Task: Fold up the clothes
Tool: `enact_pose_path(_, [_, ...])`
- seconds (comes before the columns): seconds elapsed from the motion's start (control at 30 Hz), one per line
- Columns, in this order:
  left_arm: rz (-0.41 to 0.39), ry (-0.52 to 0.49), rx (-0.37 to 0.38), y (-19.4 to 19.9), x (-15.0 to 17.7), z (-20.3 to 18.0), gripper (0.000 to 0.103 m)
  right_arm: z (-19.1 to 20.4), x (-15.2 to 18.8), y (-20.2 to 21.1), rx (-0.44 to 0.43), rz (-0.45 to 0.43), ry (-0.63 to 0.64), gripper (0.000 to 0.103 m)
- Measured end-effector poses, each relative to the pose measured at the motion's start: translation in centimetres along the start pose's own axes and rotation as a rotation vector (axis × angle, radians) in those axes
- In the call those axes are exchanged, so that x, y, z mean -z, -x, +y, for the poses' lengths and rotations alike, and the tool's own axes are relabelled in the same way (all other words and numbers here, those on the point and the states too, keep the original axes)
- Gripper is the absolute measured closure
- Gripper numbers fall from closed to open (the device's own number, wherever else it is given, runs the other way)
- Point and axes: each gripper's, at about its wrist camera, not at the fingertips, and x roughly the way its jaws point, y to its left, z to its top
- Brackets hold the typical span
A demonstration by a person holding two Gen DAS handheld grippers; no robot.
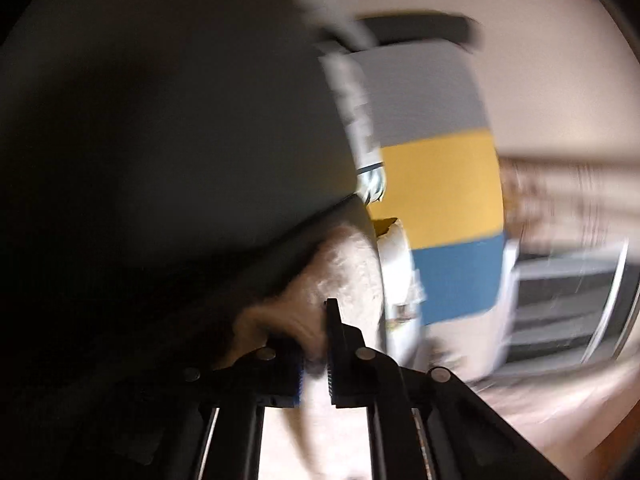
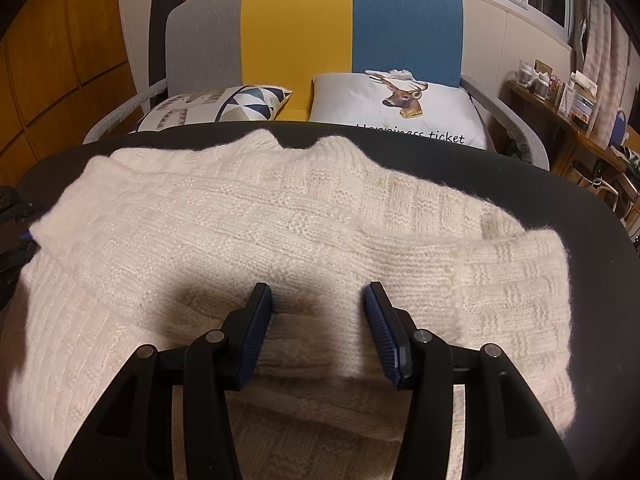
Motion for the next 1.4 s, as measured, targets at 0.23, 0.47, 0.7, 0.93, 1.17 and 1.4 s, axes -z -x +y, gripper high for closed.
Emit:
enact_pose_path(0.23, [0.026, -0.215, -0.137, -0.6, 1.7, 0.5, 0.097, 0.4, 0.0, 0.0, -0.010, 0.009, 0.014, 0.050])
enact_pose_path(0.47, [0.102, -0.060, 0.110, 2.2, 0.6, 0.5, 0.095, 0.2, -1.3, 0.3, -0.031, 0.063, 0.044, 0.050])
enact_pose_path(0.7, [0.168, -0.104, 0.094, 4.9, 1.4, 1.2, 0.092, 2.0, -3.7, 1.5, -0.070, 0.010, 0.118, 0.050])
enact_pose_path(0.93, [0.147, -0.096, 0.226, 1.9, -3.3, -2.8, 0.083, 2.3, -3.1, -0.4, -0.077, 0.042, 0.093, 0.050])
enact_pose_path(1.17, [0.224, -0.200, -0.004, -3.4, -1.9, 1.4, 0.101, 1.0, -1.3, -0.6, -0.104, 0.022, 0.040, 0.045])
enact_pose_path(1.4, [0.216, -0.087, 0.126, 1.1, -3.8, 2.2, 0.086, -0.5, -1.8, 0.9, -0.234, 0.032, -0.076, 0.042])
